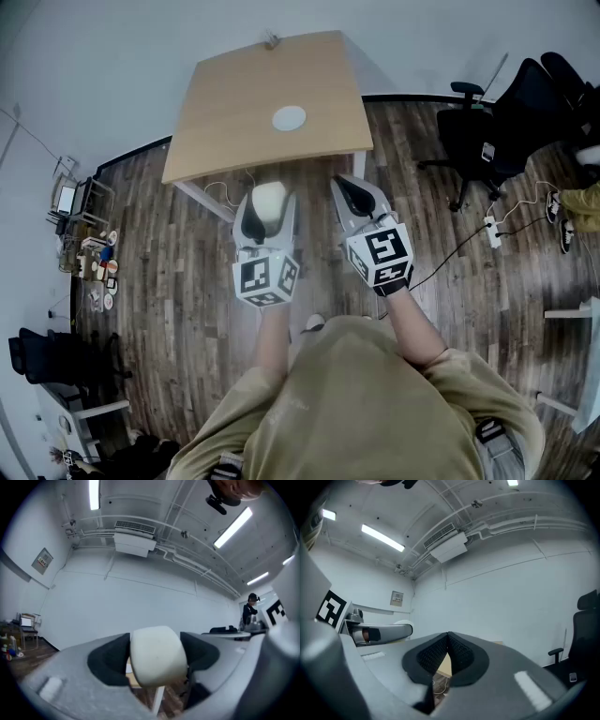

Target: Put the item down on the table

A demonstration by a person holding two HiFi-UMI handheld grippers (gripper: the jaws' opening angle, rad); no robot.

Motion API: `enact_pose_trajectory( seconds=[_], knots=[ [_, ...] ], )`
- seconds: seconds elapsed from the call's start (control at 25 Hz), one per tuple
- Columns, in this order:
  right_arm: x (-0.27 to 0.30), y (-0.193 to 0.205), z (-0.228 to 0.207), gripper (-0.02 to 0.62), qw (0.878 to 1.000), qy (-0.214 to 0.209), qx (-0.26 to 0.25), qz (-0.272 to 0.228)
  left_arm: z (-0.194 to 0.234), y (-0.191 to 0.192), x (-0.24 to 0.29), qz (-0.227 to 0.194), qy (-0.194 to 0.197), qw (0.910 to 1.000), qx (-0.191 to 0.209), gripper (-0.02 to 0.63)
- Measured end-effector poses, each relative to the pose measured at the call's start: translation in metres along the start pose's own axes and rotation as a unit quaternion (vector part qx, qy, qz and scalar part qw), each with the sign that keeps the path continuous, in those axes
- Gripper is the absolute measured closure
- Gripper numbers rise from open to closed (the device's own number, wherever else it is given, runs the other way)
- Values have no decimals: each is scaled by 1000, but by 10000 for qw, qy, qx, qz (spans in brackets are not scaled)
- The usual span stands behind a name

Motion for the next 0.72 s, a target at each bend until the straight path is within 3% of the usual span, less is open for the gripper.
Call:
enact_pose_trajectory(
  seconds=[0.32, 0.72],
  knots=[
    [1, 19, -19, 588, 9995, -256, 171, 81, -21, 26, 16, 289, -48, 9994, -159, 273],
    [79, 28, -54, 588, 9984, 75, 521, 211, 27, 42, 101, 348, 320, 9984, -312, 273]
  ],
)
Point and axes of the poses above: the fingertips, and each gripper's own axes: x forward along the fingers, z to its left, y out of its underside, the point moved 3 cm from there along -x, backward along the fingers, and after that the axes turned 8 degrees about z, right-handed, at the moved point
